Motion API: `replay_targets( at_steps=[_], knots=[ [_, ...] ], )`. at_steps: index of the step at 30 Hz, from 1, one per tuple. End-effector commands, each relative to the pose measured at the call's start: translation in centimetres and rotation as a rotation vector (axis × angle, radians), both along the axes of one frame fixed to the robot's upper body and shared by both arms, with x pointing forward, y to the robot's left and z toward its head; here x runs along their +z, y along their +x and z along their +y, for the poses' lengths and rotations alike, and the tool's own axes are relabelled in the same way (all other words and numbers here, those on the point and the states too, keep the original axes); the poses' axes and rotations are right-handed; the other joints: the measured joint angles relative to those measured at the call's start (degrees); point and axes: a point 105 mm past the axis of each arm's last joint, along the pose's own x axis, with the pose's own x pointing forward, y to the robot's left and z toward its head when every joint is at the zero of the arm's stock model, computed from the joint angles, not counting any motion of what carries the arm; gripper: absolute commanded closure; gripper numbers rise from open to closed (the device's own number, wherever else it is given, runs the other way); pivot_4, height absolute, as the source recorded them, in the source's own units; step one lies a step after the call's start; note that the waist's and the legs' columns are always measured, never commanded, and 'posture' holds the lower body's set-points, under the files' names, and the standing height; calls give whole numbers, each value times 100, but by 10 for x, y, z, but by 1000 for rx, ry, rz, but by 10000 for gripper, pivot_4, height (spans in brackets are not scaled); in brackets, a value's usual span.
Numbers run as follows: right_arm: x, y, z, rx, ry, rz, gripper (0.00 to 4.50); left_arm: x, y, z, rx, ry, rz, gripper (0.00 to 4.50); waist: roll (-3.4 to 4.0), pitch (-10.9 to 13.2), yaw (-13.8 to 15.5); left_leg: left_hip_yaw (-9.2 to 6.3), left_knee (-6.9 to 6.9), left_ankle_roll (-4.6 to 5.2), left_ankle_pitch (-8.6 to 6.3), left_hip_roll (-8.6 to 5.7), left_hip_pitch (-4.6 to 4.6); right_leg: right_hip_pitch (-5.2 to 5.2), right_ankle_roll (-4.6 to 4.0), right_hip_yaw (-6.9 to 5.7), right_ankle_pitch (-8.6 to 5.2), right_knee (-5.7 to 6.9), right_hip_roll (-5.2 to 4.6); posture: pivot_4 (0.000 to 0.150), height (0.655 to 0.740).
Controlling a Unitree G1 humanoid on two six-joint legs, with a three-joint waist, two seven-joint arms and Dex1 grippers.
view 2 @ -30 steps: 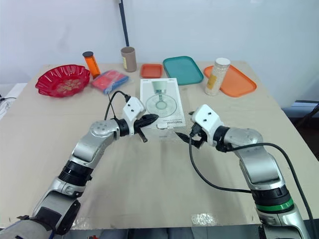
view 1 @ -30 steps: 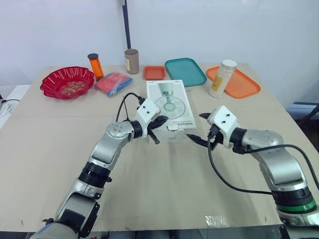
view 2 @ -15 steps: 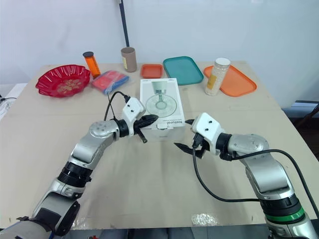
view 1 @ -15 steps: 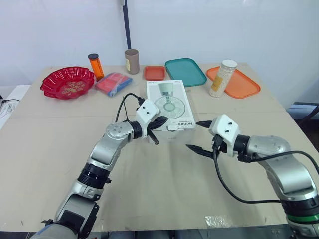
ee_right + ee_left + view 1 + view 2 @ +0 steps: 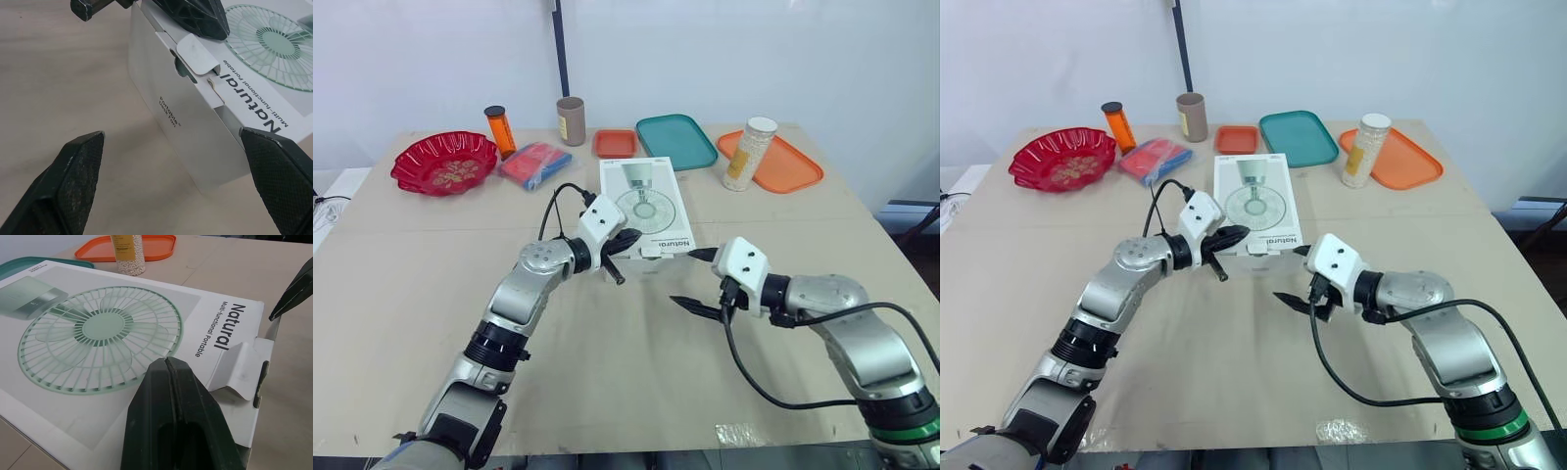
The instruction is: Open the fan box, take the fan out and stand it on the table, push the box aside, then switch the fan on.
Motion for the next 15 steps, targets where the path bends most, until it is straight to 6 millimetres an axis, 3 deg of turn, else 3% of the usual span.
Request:
replay_targets(
  at_steps=[1, 8, 15],
  knots=[
    [1, -1, 3, 17, -5, -10, 0, -4, 0, 7, 23, 17, 12, 44683, 0, 0, 0, 0, 0, 0, 0, 0, 0, 0, 0, 0, 0, 0, 0, 1500, 7400],
    [-7, -16, 1, 56, -27, 43, 0, 2, 1, 11, 42, -6, 25, 44683, -3, -2, 1, 0, 0, 1, 0, 0, 1, 1, 0, 0, 0, 0, 0, 1500, 7400],
    [-29, -39, 0, 121, -90, 112, 0, 5, 2, 12, 45, -1, 21, 44683, -3, -2, -2, 0, 0, 2, -1, 0, 1, 0, 0, 0, 0, 0, 0, 1500, 7400]
  ],
)
